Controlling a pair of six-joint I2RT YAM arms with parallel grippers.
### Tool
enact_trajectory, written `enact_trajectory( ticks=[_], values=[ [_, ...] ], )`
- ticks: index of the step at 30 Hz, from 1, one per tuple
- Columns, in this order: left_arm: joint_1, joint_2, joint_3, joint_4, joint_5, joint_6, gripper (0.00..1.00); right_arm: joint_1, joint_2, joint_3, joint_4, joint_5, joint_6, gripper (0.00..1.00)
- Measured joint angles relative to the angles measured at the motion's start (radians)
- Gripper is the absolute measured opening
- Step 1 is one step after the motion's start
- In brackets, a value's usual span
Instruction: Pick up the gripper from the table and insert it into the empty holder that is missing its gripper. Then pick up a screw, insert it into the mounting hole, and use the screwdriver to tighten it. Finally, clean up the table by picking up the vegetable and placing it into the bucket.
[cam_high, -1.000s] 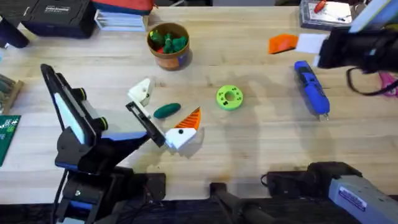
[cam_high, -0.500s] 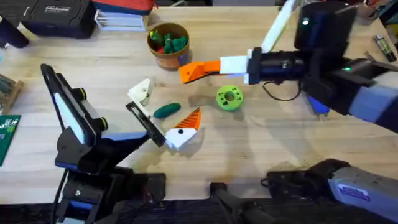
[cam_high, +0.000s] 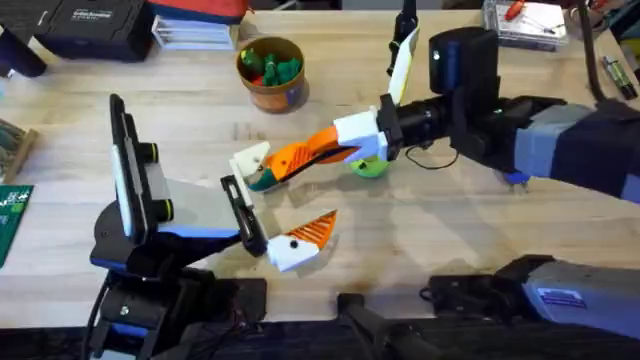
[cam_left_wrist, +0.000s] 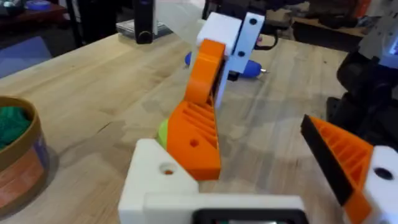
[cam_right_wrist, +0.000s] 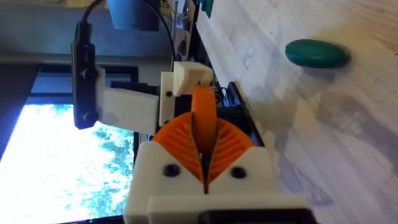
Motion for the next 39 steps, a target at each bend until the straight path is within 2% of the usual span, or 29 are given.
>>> enact_trajectory(
  ticks=[7, 14, 24, 29, 39],
  values=[
    [0.0, 0.0, 0.0, -0.004, 0.033, 0.001, 0.985, 0.0, 0.002, 0.0, 0.055, -0.022, 0.004, 0.012],
    [0.01, 0.0, 0.0, -0.003, 0.012, -0.005, 0.985, 0.016, 0.075, 0.0, 0.18, -0.037, 0.051, 0.012],
    [0.026, 0.005, 0.0, -0.001, -0.031, -0.052, 0.985, 0.042, 0.26, 0.001, 0.476, -0.072, 0.259, 0.01],
    [0.014, 0.017, 0.001, -0.007, 0.003, -0.075, 0.985, 0.075, 0.316, 0.006, 0.586, -0.082, 0.355, 0.009],
    [0.014, 0.017, 0.001, -0.004, -0.01, -0.075, 0.985, 0.097, 0.318, 0.008, 0.623, -0.047, 0.416, 0.009]
  ],
)
